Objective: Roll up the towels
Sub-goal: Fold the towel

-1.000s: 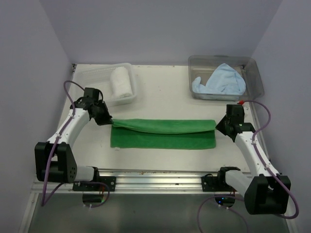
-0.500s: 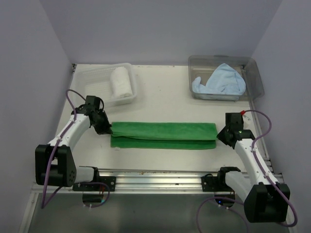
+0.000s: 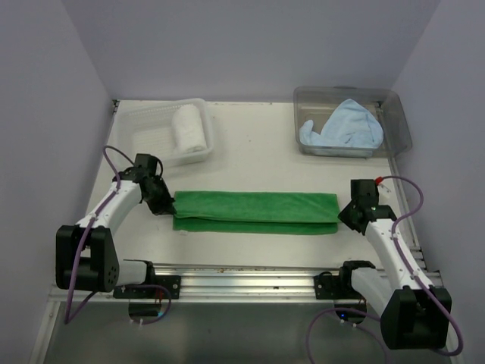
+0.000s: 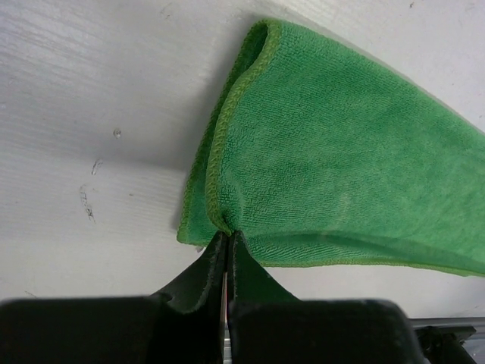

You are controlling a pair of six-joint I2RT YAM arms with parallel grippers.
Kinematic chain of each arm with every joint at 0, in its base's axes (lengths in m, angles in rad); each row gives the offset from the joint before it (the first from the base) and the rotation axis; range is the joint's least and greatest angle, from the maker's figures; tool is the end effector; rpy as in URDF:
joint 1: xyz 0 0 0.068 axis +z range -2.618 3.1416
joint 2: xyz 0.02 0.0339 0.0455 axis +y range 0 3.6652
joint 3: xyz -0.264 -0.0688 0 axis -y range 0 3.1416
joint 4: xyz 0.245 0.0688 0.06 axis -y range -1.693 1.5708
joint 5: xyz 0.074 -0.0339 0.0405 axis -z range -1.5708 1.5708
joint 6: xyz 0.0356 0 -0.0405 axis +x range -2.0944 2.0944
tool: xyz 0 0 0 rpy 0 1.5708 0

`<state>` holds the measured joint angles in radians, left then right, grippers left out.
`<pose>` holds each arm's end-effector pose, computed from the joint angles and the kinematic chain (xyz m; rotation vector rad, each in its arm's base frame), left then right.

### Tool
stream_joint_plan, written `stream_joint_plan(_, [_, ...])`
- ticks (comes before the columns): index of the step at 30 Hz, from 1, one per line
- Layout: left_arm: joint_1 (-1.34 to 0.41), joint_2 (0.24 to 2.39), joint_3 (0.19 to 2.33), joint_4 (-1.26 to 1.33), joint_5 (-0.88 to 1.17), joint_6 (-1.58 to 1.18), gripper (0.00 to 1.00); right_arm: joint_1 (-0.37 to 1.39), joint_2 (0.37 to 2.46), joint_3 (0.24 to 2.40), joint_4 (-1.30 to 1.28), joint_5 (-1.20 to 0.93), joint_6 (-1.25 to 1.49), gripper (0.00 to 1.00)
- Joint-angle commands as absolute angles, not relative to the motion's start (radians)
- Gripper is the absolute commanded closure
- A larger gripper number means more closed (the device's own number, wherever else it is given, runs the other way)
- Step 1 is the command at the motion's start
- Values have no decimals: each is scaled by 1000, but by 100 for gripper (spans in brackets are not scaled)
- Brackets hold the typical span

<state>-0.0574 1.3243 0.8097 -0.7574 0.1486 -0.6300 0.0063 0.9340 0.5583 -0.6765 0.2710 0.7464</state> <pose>0.2298 -0.0185 0.1968 -0.7850 2.7814 -0.3491 0.1667 -0.0085 0.1976 1.0131 2.3554 -0.0751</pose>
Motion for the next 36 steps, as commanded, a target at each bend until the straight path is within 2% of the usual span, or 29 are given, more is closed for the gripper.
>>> stream_joint_plan(1, [-51,1318,801,-769,108,-663,100,5,913,551,-681,288,764,100])
stream_joint_plan(16, [-34,1262,925,-834,49,-680,100,5,845,591,-701,264,719,100])
stream_joint_plan(33, [-28,1249,778,-814,52,-699,100,5,839,549,-729,221,746,100])
stream_joint_plan(35, [-28,1246,776,-822,55,-690,89,3,844,549,-724,203,738,98])
stream_joint_plan(36, [-28,1240,778,-831,54,-687,81,5,845,549,-724,196,736,91])
